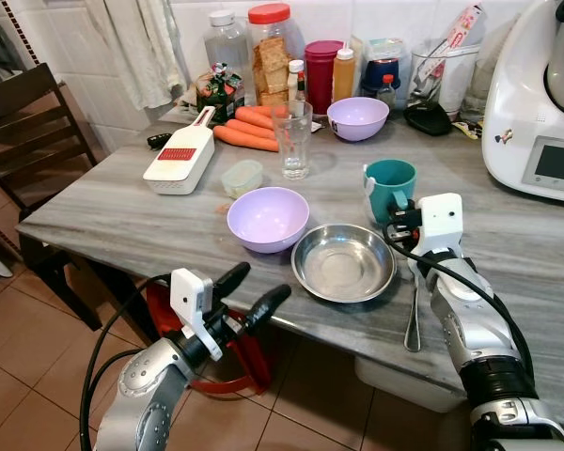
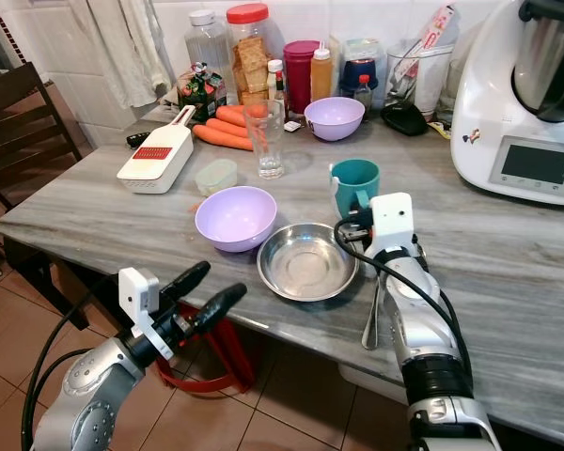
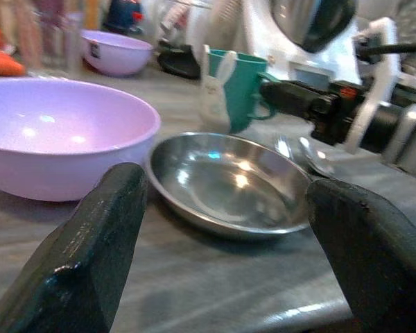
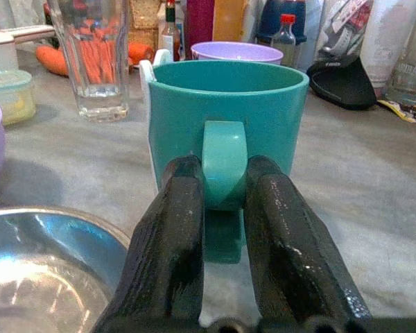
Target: Setting the table
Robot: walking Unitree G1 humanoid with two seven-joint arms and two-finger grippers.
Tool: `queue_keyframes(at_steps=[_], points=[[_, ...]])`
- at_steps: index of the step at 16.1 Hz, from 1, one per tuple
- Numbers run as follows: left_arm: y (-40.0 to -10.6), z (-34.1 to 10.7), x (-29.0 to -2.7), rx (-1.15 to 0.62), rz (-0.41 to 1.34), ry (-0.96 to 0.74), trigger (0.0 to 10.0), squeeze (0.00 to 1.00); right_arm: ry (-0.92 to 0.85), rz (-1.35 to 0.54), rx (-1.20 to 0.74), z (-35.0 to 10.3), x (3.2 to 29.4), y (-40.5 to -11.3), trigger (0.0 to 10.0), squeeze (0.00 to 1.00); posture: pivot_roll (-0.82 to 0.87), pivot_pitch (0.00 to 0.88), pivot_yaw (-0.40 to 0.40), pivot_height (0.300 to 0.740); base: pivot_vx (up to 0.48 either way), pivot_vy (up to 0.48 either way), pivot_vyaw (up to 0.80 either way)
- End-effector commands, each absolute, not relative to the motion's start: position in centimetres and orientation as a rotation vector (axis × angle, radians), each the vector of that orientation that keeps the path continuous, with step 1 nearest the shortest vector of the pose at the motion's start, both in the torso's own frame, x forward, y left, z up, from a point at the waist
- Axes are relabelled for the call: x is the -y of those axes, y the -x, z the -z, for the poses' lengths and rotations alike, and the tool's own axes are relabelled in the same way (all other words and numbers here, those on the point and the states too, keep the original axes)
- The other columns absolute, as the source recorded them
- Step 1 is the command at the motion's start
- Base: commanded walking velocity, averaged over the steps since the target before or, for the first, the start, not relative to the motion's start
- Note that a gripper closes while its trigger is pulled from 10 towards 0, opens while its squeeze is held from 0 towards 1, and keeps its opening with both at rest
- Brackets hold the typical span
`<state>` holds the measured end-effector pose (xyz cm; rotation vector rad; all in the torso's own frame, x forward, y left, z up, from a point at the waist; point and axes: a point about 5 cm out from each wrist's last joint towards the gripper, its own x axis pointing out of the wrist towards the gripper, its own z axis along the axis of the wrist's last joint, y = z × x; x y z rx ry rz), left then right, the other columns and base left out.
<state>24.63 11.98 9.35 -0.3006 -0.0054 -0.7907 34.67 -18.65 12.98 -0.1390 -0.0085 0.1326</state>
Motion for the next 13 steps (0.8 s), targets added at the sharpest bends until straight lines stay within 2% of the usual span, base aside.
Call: queue_keyframes(at_steps=[1,6,7,8,13], points=[[-24.5,-9.5,-12.1,-0.002,0.825,0.284,10.0,0.0,0.145,-0.161,0.04,-13.6,18.1,-35.1,10.0,0.0,-0.13,0.0,0.1,0.74,0.0,0.0,0.0],[-24.4,-9.0,-12.4,-0.021,0.835,0.265,10.0,0.0,0.138,-0.184,0.031,-12.7,17.9,-35.0,10.0,0.0,-0.12,0.0,0.106,0.74,0.0,0.0,0.0],[-24.3,-9.0,-12.4,-0.023,0.837,0.264,10.0,0.0,0.138,-0.184,0.031,-12.7,17.9,-35.0,10.0,0.07,-0.12,0.0,0.107,0.74,0.0,0.0,0.0],[-24.3,-8.9,-12.4,-0.028,0.839,0.265,10.0,0.0,0.139,-0.183,0.033,-12.6,18.1,-35.1,10.0,1.0,-0.12,0.0,0.107,0.74,0.0,0.0,0.0],[-24.2,-8.6,-12.4,-0.04,0.852,0.26,10.0,0.0,0.148,-0.169,0.041,-12.4,18.6,-34.8,10.0,1.0,-0.13,0.0,0.109,0.74,0.0,0.0,0.0]])
